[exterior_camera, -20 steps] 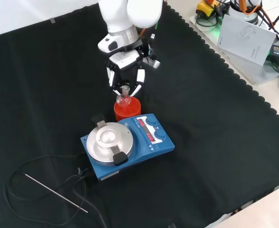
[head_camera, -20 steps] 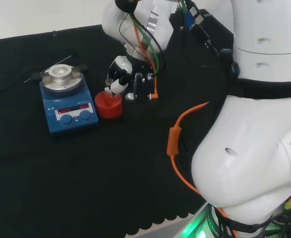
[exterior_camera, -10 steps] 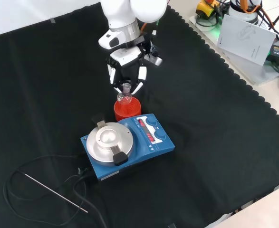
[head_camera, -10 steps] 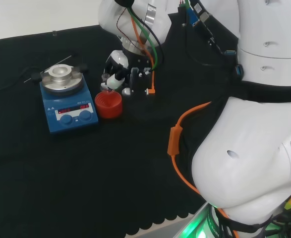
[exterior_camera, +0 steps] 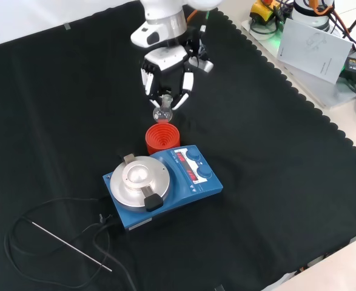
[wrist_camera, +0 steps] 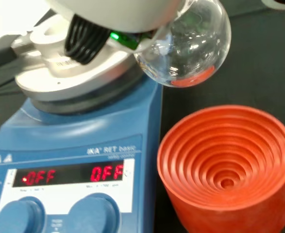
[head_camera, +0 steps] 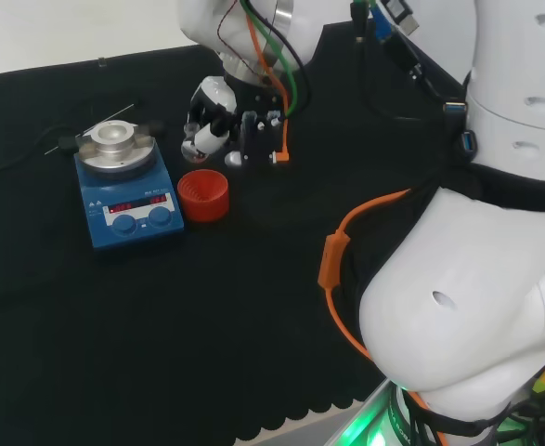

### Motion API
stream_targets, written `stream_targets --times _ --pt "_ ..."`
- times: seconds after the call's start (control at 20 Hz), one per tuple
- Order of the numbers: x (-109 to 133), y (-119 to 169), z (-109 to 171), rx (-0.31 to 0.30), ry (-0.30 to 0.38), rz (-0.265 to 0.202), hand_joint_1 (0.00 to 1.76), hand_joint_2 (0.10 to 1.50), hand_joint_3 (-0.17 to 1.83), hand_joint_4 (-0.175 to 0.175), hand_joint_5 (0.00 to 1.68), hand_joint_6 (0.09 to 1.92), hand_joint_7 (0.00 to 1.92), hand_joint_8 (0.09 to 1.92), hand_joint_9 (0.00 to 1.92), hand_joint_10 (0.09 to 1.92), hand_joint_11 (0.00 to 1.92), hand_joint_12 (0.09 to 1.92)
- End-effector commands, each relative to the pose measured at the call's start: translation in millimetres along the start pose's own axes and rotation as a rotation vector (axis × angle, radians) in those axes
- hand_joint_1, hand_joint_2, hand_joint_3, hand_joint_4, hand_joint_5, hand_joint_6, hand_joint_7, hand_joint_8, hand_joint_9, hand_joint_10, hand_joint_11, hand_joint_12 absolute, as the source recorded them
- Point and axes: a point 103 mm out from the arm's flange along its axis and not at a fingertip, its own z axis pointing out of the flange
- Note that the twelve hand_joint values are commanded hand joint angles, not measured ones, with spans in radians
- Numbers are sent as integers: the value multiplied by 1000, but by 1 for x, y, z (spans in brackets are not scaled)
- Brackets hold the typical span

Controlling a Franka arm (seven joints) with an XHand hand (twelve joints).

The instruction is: Pick up the round-bottom flask.

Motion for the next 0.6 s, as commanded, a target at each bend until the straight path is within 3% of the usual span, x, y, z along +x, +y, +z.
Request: stream_targets --times 0.05,0.6 --pt "14 -13 -11 22 23 -11 1183 686 690 -175 1160 859 1477 818 1618 818 1354 1195" --pt "19 -22 -22 31 32 -8 1183 680 699 -175 1164 857 1479 816 1626 818 1357 1198"
